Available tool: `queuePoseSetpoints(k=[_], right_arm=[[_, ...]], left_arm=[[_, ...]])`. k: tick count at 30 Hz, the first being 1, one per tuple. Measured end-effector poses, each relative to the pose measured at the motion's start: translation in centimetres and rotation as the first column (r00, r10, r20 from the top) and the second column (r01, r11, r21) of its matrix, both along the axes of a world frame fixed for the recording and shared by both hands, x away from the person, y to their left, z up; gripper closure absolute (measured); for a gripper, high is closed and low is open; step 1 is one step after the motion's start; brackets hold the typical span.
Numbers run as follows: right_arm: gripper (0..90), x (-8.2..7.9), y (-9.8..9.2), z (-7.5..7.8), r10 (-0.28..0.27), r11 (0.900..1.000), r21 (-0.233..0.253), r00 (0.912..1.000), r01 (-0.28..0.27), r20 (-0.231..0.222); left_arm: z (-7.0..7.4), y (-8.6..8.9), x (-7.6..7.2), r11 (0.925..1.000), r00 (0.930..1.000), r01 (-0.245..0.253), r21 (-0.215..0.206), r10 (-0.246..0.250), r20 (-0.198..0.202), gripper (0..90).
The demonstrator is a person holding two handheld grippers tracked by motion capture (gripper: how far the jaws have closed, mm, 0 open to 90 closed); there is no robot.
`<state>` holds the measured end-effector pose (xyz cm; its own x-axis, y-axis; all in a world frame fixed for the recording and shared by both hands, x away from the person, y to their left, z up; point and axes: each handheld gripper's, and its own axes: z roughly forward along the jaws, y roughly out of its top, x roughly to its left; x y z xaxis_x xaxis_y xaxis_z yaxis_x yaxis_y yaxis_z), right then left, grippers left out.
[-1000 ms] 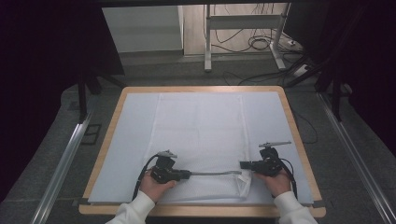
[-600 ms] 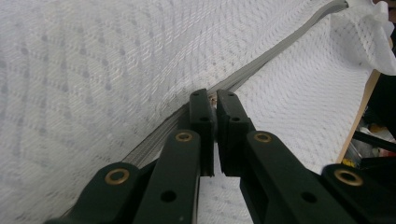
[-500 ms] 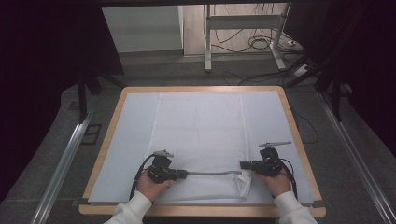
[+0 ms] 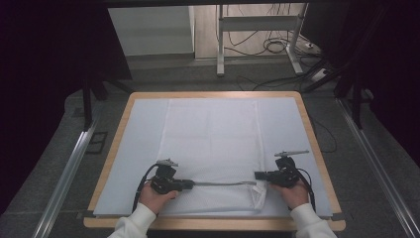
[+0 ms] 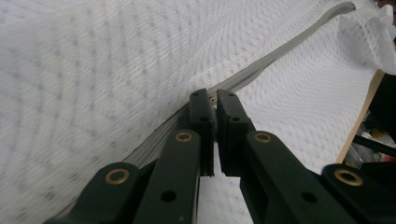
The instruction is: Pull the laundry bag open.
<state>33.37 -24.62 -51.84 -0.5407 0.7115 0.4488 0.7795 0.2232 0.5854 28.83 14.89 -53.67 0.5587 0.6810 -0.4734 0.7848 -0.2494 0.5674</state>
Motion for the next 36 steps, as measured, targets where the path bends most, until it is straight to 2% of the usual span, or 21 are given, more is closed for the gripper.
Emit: queuePoseSetpoints(k=[10,17,36], right_arm=[[87.6,0.0,0.0,0.0,0.003,1.0,-0.002,1.0,-0.003,-0.001],[87.6,-0.1,0.1,0.0,0.003,1.0,-0.003,1.0,-0.003,-0.001],[87.6,-0.1,-0.1,0.0,0.0,1.0,-0.007,1.0,0.0,-0.002]], left_arm=[[-0.1,1.3,-0.2,0.9999,0.9999,-0.013,0.009,0.013,-0.011,86.8],[-0.1,2.5,-0.4,0.999,0.999,-0.041,0.014,0.042,-0.013,86.8],[0.3,6.8,-1.3,0.9923,0.9924,-0.123,-0.013,0.123,0.002,86.8]])
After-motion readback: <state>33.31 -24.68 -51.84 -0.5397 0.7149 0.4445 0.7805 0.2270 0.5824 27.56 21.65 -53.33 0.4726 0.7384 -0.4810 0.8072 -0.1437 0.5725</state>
